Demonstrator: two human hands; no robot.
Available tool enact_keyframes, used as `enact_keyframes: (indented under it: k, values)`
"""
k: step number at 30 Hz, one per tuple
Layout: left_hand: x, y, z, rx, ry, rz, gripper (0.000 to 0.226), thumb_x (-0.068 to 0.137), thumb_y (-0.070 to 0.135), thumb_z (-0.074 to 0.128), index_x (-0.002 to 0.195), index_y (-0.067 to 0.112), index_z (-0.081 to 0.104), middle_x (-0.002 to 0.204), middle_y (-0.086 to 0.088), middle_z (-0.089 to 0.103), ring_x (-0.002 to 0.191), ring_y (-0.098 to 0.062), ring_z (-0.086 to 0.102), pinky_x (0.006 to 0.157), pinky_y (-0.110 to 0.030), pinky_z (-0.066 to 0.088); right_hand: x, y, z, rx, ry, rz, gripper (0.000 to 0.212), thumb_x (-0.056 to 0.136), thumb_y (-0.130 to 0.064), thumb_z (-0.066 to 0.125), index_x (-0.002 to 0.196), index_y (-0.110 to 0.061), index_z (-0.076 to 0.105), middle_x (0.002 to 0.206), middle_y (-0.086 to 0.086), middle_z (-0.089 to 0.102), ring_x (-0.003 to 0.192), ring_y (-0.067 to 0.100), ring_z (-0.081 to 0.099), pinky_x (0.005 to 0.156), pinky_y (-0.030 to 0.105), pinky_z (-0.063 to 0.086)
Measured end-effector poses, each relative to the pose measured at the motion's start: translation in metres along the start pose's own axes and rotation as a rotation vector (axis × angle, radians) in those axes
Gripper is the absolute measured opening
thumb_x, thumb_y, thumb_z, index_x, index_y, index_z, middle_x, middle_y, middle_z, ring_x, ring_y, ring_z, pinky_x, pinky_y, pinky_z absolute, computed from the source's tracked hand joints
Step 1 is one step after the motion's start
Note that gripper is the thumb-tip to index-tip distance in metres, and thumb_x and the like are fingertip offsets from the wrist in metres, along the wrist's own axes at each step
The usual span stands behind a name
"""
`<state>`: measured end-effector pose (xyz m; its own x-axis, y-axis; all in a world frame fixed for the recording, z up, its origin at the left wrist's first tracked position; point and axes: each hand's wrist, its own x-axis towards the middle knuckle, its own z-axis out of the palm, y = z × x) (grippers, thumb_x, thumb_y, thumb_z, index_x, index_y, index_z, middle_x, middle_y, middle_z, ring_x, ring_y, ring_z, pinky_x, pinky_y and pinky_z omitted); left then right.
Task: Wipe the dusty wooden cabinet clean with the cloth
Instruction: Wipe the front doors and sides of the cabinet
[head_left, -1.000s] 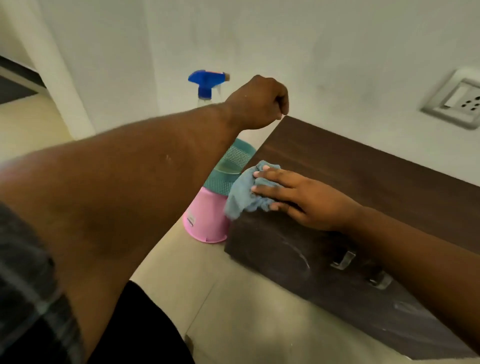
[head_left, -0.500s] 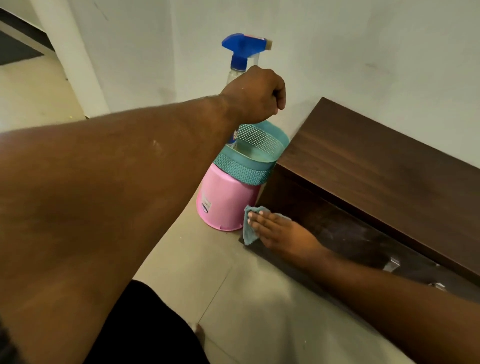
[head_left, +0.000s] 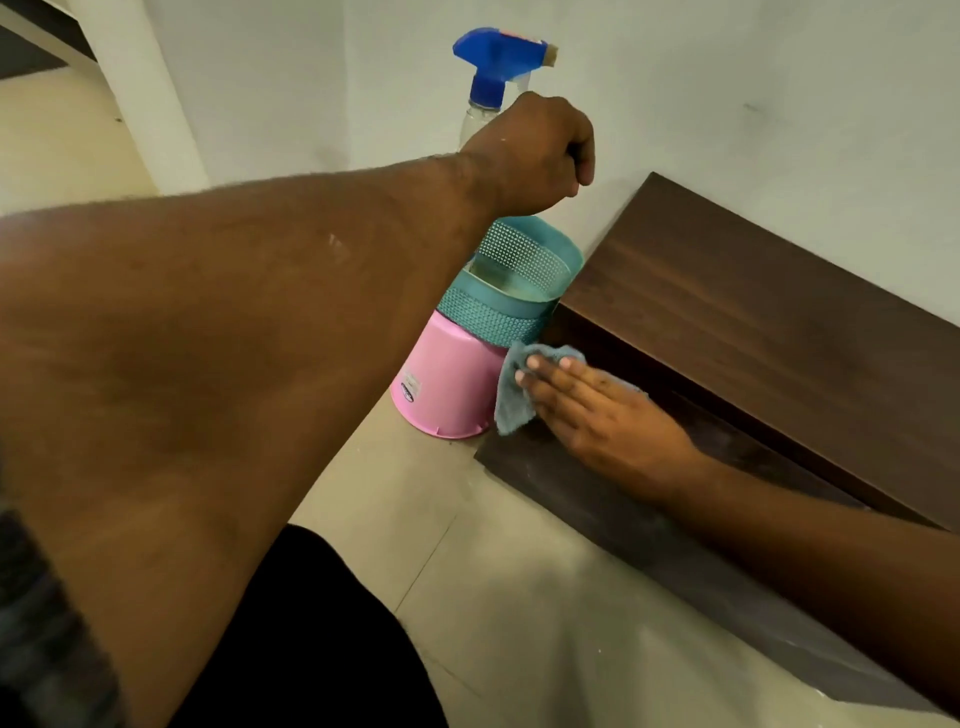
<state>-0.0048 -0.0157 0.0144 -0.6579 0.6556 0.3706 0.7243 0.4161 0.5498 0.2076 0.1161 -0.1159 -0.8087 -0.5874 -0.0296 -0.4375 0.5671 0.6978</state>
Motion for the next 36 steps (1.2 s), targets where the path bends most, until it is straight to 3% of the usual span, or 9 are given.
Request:
enact_keyframes:
  k: [3,12,17,20,22,27,30,34,36]
  values:
    - [-0.007,-0.004,0.000,0.016,-0.023,0.004,0.030,0.088,0.003,0.051,0.094,0.017,0.076,0.088,0.008,0.073,0.083,-0.005,0.070,0.077,-0.016,0.054,0.020,-0.041,0.039,0.065,-0.017,-0.095,0.050,0.097,-0.018,0.037,0.143,-0.002,0.046,0.151,0.016,0.042,0.141,0.029,0.040,0.117,0.040,0.021]
    - [-0.014,-0.037,0.005,0.052,-0.066,-0.107,0.034,0.083,0.003,0.048,0.096,0.013,0.077,0.089,0.004,0.074,0.087,-0.007,0.069,0.079,-0.023,0.057,0.043,-0.144,0.125,0.036,-0.285,-0.175,0.055,0.104,-0.015,0.025,0.150,0.013,0.013,0.159,0.029,0.010,0.149,0.040,0.007,0.123,0.046,0.002]
    - [-0.013,-0.028,0.009,0.053,-0.026,-0.043,0.037,0.082,0.004,0.044,0.096,0.015,0.076,0.085,0.009,0.070,0.084,-0.004,0.068,0.078,-0.017,0.054,-0.035,-0.148,0.143,0.108,-0.388,-0.219,0.056,0.098,-0.009,0.019,0.123,-0.013,0.069,0.134,0.006,0.062,0.126,0.022,0.058,0.111,0.034,0.038]
    - [-0.009,-0.022,0.007,0.008,0.037,-0.011,0.037,0.081,0.003,0.043,0.095,0.014,0.075,0.084,0.006,0.071,0.078,-0.001,0.067,0.075,-0.013,0.053,-0.051,-0.147,0.140,0.099,-0.466,-0.238,0.035,0.089,-0.026,0.052,0.114,-0.017,0.075,0.126,0.004,0.068,0.120,0.020,0.063,0.107,0.032,0.042]
    - [-0.007,-0.015,0.009,-0.002,0.037,0.013,0.037,0.082,0.003,0.042,0.096,0.013,0.075,0.084,0.005,0.070,0.075,0.000,0.065,0.071,-0.011,0.051,-0.035,-0.141,0.133,0.115,-0.501,-0.257,0.042,0.081,-0.037,0.069,0.115,-0.013,0.074,0.129,0.007,0.066,0.123,0.022,0.061,0.111,0.035,0.038]
    - [-0.001,-0.002,0.017,0.008,0.038,0.043,0.035,0.085,0.004,0.044,0.097,0.017,0.075,0.085,0.007,0.069,0.081,-0.003,0.068,0.079,-0.017,0.055,0.034,-0.133,0.112,0.072,-0.328,-0.058,0.059,0.099,-0.031,0.047,0.143,0.006,0.040,0.152,0.021,0.038,0.145,0.030,0.033,0.120,0.049,-0.006]
    - [0.004,0.006,0.023,-0.009,0.042,0.050,0.037,0.084,0.002,0.043,0.094,0.017,0.076,0.082,0.009,0.069,0.076,0.002,0.067,0.075,-0.010,0.052,0.062,-0.140,0.109,0.087,-0.355,-0.084,0.059,0.105,-0.022,0.029,0.150,0.013,0.012,0.160,0.026,0.012,0.150,0.039,0.008,0.122,0.048,-0.004]
    - [0.002,0.011,0.021,0.013,0.024,0.077,0.037,0.086,0.001,0.044,0.095,0.016,0.076,0.083,0.009,0.068,0.078,-0.001,0.068,0.076,-0.010,0.052,0.033,-0.138,0.111,-0.012,-0.383,-0.209,0.057,0.106,-0.023,0.028,0.152,0.009,0.017,0.161,0.024,0.014,0.150,0.037,0.010,0.123,0.047,-0.002]
    - [0.001,0.009,0.018,0.022,0.040,0.065,0.036,0.087,0.002,0.044,0.096,0.016,0.076,0.085,0.009,0.068,0.079,-0.001,0.068,0.076,-0.009,0.051,-0.010,-0.135,0.115,-0.017,-0.386,-0.185,0.049,0.103,-0.024,0.037,0.141,0.006,0.047,0.151,0.020,0.041,0.142,0.026,0.039,0.121,0.045,-0.002]
